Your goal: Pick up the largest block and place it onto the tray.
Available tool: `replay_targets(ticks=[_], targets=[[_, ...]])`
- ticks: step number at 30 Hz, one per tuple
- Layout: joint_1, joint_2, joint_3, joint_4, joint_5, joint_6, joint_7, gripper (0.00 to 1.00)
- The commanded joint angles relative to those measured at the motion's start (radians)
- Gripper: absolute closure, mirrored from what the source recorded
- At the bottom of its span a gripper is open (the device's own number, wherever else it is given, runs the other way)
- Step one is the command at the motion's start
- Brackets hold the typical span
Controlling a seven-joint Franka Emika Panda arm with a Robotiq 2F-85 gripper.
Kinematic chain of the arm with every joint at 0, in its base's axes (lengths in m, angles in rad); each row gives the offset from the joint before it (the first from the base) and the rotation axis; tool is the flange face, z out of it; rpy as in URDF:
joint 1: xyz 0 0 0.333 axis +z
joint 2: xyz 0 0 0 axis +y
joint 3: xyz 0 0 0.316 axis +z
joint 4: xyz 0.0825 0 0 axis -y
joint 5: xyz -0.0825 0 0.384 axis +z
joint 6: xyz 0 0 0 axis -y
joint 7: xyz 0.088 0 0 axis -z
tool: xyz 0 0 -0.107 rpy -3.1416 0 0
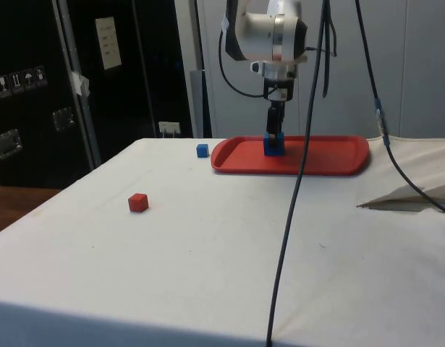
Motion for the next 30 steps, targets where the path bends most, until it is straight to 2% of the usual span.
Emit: replay_targets(ticks=[1,13,16,17,18,26,27,28,30], targets=[[0.0,0.0,0.0,0.0,0.001,0.001,0.0,0.0],[0.0,0.0,0.0,0.0,0.0,-0.001,0.0,0.0],[0.006,-0.006,-0.008,-0.003,-0.005,-0.002,0.002,0.0],[0.001,-0.002,-0.002,0.0,0.0,-0.001,0.0,0.0],[0.009,-0.01,-0.013,-0.005,-0.009,-0.004,0.004,0.0],[0.042,-0.046,-0.06,-0.013,-0.04,-0.017,0.018,0.0],[0.026,-0.041,-0.046,-0.004,-0.026,-0.014,0.007,0.0],[0.045,-0.052,-0.064,-0.014,-0.045,-0.016,0.02,0.0],[0.051,-0.066,-0.074,-0.016,-0.059,-0.018,0.027,0.0]])
